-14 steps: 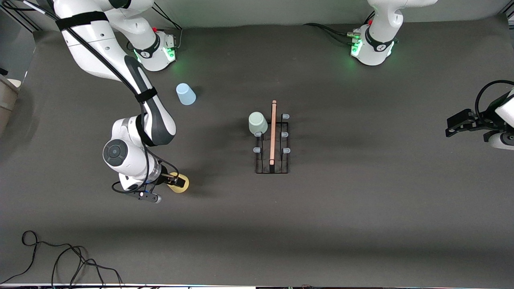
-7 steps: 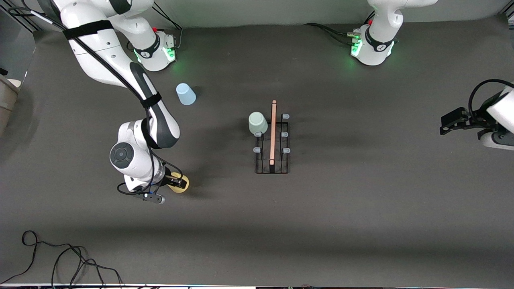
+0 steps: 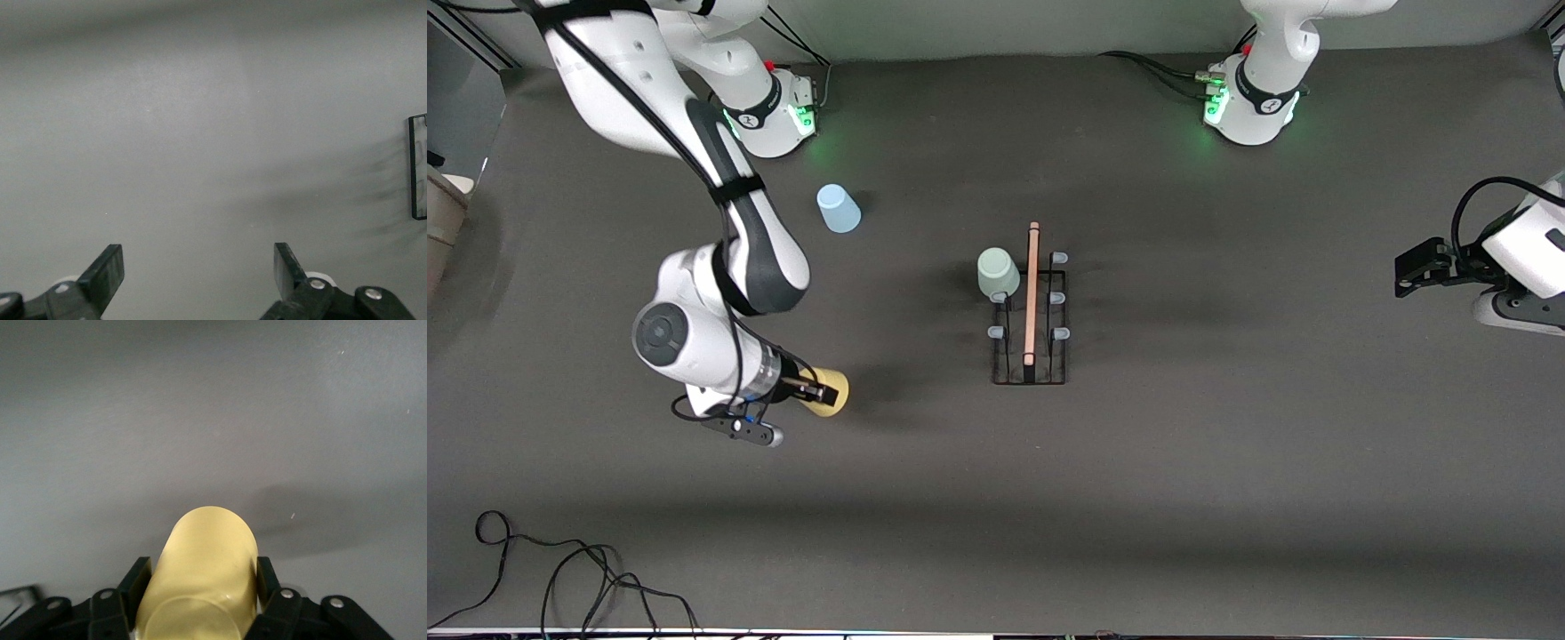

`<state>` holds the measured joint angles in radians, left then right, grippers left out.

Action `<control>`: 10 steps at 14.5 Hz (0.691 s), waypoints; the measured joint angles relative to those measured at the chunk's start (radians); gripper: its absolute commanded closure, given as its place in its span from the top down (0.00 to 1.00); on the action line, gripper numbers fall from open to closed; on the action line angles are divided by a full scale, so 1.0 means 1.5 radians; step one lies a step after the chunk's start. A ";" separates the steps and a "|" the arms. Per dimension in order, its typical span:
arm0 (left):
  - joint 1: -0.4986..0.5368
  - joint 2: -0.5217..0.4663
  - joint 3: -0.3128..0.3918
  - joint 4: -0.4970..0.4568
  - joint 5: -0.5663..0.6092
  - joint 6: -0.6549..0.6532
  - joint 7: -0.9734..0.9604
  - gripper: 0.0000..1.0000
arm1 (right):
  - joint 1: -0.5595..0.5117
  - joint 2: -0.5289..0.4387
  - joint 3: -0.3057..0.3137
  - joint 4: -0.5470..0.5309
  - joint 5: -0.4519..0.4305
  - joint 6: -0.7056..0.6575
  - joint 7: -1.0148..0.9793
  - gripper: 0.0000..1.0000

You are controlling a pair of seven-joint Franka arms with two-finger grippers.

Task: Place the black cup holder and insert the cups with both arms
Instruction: 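Carry the yellow cup over the rack with the right gripper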

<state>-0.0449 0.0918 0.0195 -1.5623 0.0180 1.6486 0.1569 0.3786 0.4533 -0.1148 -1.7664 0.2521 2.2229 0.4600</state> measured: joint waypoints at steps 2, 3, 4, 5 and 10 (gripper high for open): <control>0.001 0.000 0.003 0.000 -0.012 0.000 0.000 1.00 | 0.032 -0.029 0.002 0.001 0.002 -0.010 0.067 0.00; 0.001 0.000 0.004 0.000 -0.015 0.000 0.000 1.00 | 0.055 -0.036 0.002 0.003 0.002 -0.011 0.105 0.00; 0.001 0.001 0.004 0.000 -0.016 0.000 -0.001 1.00 | 0.082 -0.038 0.003 0.007 0.002 -0.011 0.148 0.00; 0.001 0.001 0.004 0.000 -0.017 0.000 -0.001 1.00 | 0.110 -0.038 0.004 0.012 0.003 -0.011 0.193 0.00; 0.002 0.004 0.005 -0.001 -0.017 0.000 -0.001 1.00 | 0.231 -0.036 0.004 0.045 0.003 -0.009 0.406 0.00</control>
<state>-0.0426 0.0973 0.0265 -1.5637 -0.0071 1.6480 0.1555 0.7258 0.3998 -0.1089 -1.6984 0.2561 2.2099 1.0688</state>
